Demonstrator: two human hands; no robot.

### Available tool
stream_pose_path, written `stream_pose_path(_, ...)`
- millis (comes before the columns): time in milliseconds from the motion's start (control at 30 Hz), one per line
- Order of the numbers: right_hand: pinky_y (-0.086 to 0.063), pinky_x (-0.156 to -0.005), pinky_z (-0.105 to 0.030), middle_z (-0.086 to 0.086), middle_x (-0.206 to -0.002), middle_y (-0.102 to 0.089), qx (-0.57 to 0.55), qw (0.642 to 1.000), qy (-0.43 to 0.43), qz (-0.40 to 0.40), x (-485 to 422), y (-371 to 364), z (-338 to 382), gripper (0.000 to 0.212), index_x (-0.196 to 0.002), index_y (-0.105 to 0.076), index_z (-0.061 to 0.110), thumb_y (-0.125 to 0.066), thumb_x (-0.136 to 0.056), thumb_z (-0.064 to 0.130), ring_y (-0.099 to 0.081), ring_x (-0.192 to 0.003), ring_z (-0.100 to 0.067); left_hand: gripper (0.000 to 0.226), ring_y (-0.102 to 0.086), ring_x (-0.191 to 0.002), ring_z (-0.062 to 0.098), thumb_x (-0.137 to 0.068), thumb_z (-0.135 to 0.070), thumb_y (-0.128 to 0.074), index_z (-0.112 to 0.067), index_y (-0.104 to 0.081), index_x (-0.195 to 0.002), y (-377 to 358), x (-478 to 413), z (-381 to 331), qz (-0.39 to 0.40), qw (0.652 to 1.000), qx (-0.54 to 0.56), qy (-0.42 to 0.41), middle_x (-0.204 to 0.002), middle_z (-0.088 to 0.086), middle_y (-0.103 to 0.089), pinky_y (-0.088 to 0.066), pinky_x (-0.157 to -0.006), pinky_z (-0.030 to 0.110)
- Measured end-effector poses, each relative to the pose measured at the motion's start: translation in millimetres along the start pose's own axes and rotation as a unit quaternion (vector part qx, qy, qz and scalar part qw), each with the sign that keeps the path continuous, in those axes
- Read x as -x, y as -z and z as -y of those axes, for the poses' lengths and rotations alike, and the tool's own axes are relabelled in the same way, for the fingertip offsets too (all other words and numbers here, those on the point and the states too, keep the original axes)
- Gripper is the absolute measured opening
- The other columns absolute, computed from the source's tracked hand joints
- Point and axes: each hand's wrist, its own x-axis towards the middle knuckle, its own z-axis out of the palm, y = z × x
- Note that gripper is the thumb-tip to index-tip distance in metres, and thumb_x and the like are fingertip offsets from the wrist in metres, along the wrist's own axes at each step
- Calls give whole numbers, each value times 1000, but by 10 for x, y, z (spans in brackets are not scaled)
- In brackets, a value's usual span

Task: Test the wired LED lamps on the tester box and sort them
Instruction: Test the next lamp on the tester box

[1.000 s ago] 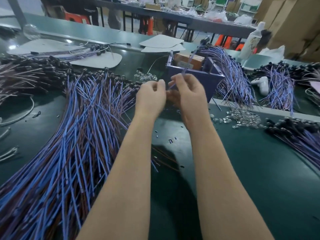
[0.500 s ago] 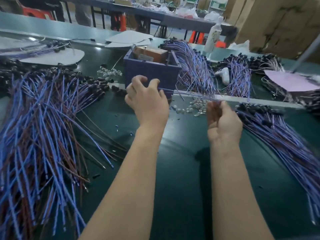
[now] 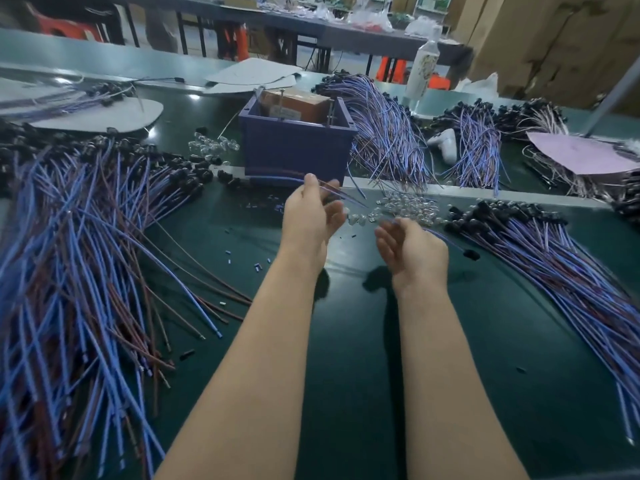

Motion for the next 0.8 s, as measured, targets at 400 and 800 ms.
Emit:
stream_pose_path(400, -44, -71, -29, -3, -79, -67, 390, 837, 385, 18, 137, -116, -11, 23, -84, -66, 10, -53, -95, 25, -59, -75, -19, 30, -42, -44, 1, -104, -17, -33, -11, -57, -88, 158, -80, 89, -2, 998, -18, -67, -66, -5, -67, -40, -48, 13)
stream_pose_path(800, -35, -55, -15, 0, -72, -64, 526, 787, 249, 204, 11, -215, -245, 17, -89, -65, 14, -51, -95, 21, -53, -64, -9, 15, -41, -48, 1, -100, -13, -44, -10, -58, -95, 278, -137, 101, -95, 974, -97, -184, -77, 0, -65, -39, -53, 17)
